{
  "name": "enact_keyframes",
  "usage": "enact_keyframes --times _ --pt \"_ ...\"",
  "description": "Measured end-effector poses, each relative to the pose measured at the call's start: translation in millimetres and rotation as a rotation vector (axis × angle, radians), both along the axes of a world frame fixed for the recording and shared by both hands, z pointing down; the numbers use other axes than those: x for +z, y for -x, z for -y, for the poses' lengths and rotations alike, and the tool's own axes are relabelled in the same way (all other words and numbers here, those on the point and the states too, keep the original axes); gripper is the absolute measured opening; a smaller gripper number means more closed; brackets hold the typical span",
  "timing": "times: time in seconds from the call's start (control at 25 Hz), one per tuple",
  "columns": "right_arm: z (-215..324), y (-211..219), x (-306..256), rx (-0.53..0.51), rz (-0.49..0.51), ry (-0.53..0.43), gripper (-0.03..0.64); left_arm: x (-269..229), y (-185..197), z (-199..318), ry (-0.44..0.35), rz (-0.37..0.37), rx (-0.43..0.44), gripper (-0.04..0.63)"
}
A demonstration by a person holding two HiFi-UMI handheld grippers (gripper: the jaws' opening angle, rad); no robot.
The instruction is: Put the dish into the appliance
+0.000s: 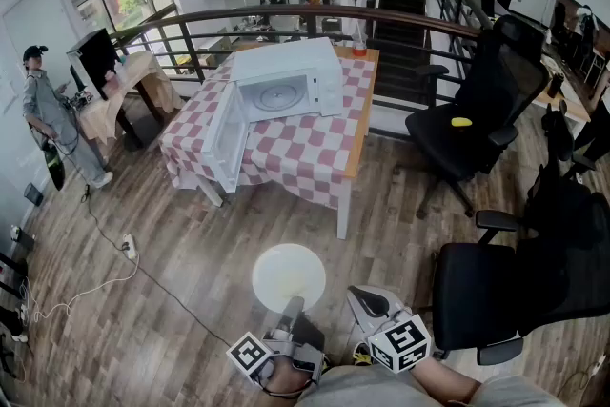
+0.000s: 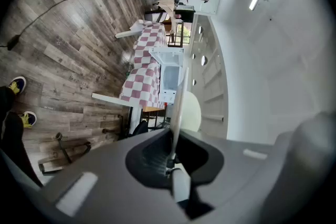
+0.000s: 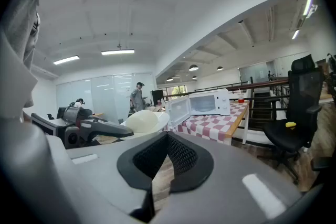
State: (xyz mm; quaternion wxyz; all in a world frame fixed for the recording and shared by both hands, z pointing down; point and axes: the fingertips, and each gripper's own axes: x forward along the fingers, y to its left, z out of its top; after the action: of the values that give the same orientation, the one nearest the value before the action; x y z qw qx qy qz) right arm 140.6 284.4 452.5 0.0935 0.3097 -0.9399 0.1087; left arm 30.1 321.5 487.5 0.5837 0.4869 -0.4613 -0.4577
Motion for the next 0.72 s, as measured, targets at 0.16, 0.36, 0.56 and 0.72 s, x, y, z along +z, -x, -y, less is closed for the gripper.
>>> enact_keyframes --times 0.16,0.36,0.56,0.72 --pt "-5 6 -4 -0.009 0.002 -0.002 0.0 -1 2 -5 0.005 0.008 0.003 0.021" --pt "-9 12 -5 -0.007 0.007 -0.001 0.0 -3 6 -7 -0.002 0.011 -0.001 0.021" --pt "-8 17 -2 0.036 0.013 0.023 0.0 -3 11 -6 0.0 0.025 0.003 0.021" --pt "-9 27 -4 0.053 0.025 0.025 0.0 -6 18 -4 -0.013 0.016 0.005 0.021"
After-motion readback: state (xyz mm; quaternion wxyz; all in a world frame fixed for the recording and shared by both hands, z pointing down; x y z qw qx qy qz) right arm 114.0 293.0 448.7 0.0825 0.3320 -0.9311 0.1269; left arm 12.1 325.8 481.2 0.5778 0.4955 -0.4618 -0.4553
